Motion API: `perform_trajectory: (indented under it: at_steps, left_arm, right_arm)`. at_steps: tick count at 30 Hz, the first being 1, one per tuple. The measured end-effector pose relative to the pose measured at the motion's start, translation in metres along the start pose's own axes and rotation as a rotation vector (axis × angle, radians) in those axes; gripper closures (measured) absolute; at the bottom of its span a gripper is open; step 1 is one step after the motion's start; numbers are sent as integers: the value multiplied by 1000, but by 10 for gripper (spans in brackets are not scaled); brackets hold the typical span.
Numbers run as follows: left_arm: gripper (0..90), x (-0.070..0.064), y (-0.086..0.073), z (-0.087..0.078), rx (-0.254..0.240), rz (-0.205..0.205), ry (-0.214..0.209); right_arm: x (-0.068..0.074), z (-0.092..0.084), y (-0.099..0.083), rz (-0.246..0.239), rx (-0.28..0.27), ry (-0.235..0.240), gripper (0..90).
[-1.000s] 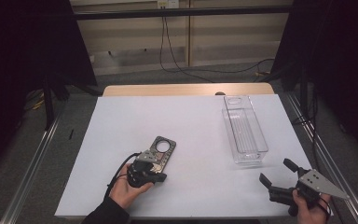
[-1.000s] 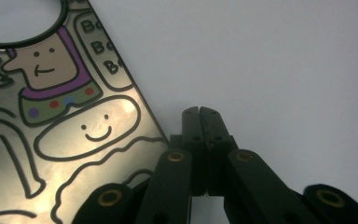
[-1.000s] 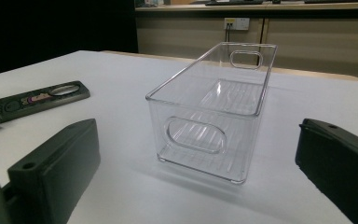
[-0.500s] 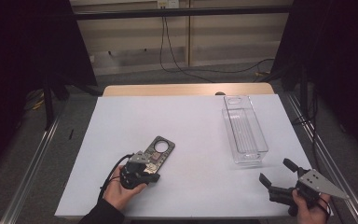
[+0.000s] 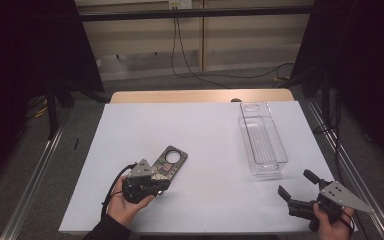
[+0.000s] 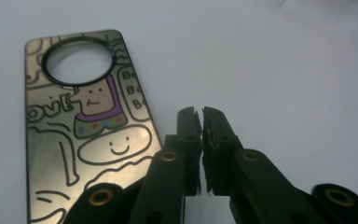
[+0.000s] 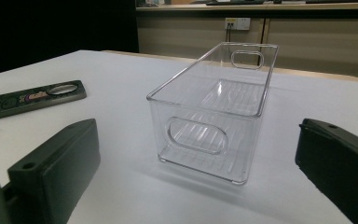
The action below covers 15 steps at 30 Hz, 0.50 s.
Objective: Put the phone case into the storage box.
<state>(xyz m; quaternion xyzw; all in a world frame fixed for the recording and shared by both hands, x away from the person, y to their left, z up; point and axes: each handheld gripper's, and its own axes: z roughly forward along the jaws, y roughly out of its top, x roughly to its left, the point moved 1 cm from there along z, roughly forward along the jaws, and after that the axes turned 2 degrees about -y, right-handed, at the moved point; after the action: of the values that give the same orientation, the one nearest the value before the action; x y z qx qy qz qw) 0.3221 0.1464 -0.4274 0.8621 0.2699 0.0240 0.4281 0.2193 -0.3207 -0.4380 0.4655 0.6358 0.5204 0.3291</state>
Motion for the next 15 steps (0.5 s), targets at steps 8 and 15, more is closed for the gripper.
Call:
perform_trajectory:
  at_steps: [8,15]
  left_arm:
    - [683,-3,2,-11,-76,5,18]
    - [392,1,1,-22,-108,-20,82]
  right_arm:
    - [-1,0,0,-4,-2,0,0]
    - [0,0,0,5,-3,0,0]
